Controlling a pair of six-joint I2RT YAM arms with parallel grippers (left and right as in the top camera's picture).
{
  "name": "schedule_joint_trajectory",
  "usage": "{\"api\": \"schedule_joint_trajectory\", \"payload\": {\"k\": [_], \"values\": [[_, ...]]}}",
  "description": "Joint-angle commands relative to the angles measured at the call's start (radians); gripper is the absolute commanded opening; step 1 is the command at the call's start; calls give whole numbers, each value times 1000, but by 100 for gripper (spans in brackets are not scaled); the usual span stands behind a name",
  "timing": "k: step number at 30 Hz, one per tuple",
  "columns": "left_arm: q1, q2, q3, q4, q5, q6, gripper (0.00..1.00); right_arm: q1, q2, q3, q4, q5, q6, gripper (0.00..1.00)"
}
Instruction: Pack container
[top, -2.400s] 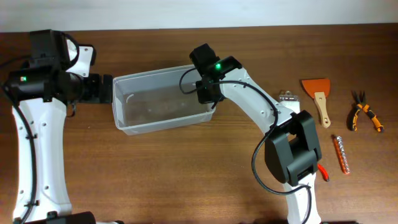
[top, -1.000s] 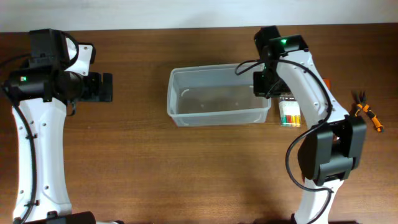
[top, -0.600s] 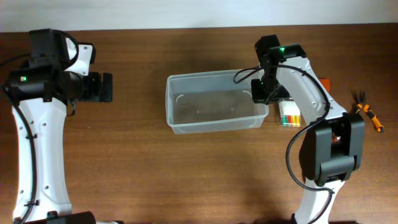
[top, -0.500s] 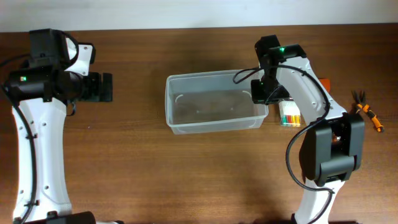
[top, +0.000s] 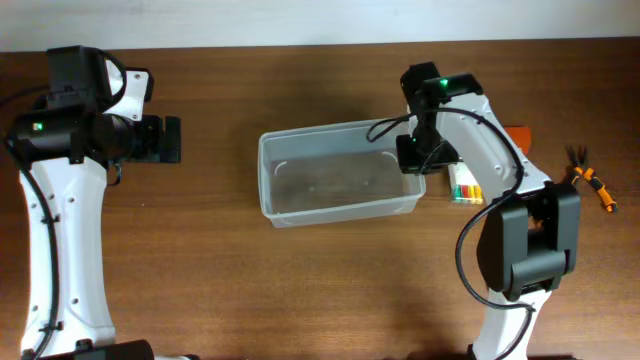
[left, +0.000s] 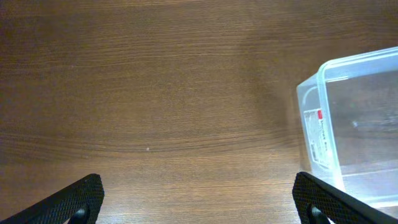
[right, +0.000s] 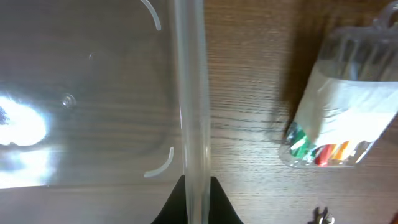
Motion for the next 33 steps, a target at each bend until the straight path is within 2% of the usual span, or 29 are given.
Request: {"api": "schedule_joint_trajectory", "payload": {"k": [1, 11, 21, 33], "values": [[3, 10, 15, 1, 15, -17, 99, 18, -11, -21, -9, 6, 25, 4], [3, 10, 15, 0, 15, -17, 99, 18, -11, -21, -12, 2, 158, 4], [3, 10, 15, 0, 15, -17, 99, 18, -11, -21, 14, -5, 191, 4], [3, 10, 15, 0, 14, -17, 99, 16, -11, -21, 34, -8, 92, 4]]}}
